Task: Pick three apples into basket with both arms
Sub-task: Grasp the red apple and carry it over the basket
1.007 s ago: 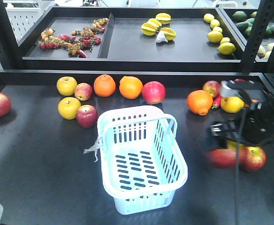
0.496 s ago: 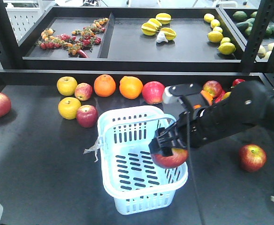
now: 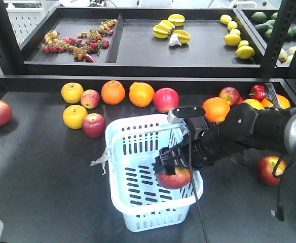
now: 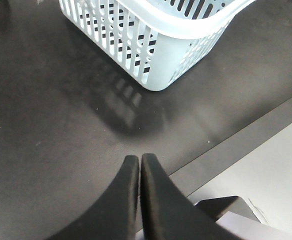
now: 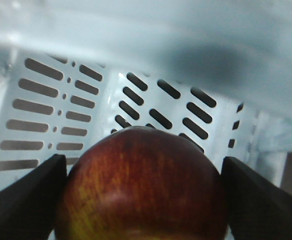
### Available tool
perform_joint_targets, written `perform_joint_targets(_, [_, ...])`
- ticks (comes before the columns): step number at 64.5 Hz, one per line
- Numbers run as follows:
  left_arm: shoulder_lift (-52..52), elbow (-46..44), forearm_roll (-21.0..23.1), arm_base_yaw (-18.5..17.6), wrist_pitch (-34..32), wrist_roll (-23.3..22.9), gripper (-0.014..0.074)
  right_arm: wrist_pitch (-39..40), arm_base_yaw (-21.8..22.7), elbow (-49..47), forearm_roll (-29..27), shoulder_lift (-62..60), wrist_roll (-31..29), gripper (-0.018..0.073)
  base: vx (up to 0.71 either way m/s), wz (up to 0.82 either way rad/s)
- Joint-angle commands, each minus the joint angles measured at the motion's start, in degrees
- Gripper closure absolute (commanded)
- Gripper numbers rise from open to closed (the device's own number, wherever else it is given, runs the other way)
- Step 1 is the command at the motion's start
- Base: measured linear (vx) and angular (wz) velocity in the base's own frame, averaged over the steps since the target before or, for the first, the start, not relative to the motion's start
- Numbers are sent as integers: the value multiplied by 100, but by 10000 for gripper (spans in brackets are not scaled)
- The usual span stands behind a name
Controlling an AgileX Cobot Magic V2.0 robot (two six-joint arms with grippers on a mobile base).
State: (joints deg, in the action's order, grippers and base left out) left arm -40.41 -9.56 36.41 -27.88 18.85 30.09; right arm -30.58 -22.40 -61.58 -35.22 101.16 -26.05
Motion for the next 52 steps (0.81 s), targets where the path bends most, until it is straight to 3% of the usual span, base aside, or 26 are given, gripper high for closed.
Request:
perform_joint_targets(1, [11,-145,130,-14,-280,-42,604,384,7,-150,-270,-244,-124,31,0,0])
perform_joint_targets(11, [11,-145,130,-14,-280,-42,604,707,7,-150,-455,-244,-124,-102,0,0])
perform_joint_targets(27, [11,-145,130,-14,-280,-42,604,890,7,-150,-467,-244,-124,-78,0,0])
perform_joint_targets(42, [11,-145,124,-14,-280,-42,604,357,13,-150,-622,-262,-119,55,0,0])
perform_joint_targets(52, [11,-145,124,-14,-280,-42,604,-459,13,-150,-481,-411,-141,253,0,0])
